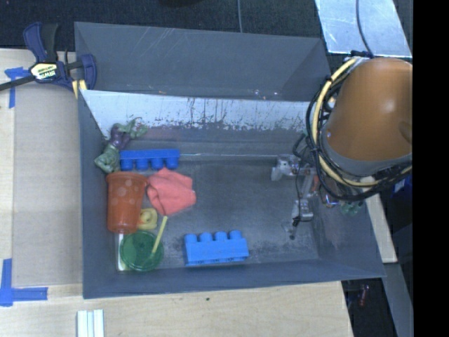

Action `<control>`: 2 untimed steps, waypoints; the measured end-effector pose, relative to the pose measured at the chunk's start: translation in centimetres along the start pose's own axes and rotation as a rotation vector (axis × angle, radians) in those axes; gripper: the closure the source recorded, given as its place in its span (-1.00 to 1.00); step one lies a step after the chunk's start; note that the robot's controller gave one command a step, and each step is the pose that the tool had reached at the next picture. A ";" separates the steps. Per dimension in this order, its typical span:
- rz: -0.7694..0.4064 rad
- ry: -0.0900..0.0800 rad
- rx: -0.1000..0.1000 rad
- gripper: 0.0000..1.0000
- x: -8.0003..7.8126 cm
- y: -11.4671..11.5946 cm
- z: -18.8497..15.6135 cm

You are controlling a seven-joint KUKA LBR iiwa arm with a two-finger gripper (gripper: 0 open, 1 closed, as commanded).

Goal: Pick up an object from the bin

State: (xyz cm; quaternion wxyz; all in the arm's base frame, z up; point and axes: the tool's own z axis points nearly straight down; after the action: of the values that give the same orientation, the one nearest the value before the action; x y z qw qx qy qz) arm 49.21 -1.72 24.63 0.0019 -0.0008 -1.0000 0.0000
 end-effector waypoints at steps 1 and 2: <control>0.000 -0.007 0.000 -1.00 -0.1 0.0 -0.3; -0.001 -0.012 0.000 -1.00 -0.9 6.8 5.2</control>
Offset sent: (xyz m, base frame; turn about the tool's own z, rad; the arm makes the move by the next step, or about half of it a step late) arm 0.0080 0.0792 -0.0609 -0.0058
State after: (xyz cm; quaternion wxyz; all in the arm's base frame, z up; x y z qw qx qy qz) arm 50.10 5.05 19.47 -0.0043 -0.0005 -1.0000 -0.0001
